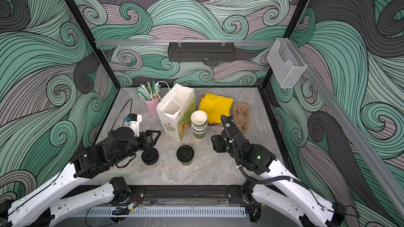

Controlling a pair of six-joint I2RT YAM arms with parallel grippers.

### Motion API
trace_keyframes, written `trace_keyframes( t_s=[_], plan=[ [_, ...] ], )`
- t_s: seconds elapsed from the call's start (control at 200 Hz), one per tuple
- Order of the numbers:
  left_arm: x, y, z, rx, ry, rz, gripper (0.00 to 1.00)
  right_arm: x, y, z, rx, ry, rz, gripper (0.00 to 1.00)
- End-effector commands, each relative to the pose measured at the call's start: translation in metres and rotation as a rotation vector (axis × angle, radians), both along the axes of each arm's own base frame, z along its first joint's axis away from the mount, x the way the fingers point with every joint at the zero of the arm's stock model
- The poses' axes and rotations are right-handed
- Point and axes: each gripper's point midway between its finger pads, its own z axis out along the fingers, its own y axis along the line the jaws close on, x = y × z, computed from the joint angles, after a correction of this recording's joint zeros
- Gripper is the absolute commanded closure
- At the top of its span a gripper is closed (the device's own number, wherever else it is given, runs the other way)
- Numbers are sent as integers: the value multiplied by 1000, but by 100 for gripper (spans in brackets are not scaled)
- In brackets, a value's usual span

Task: Pack a coffee takeout order
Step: Close the lid on the coffee cup, then press the takeout bag at the center of the table.

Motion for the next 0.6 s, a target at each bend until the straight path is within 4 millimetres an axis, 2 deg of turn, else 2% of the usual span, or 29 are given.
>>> trace_keyframes(
  t_s=[0.0, 0.27, 0.475, 0.595],
  plan=[
    [12, 31, 4, 136, -40, 99, 42, 17, -30, -5, -99, 20, -149, 43],
    [47, 66, 39, 168, -130, 230, 40, 81, -51, -8, -151, 149, -241, 41],
    [77, 82, 41, 266, -60, 219, 37, 130, -56, -8, -132, 182, -241, 41],
    [107, 83, 44, 279, -37, 124, 33, 152, -62, -8, -113, 174, -282, 41]
  ],
)
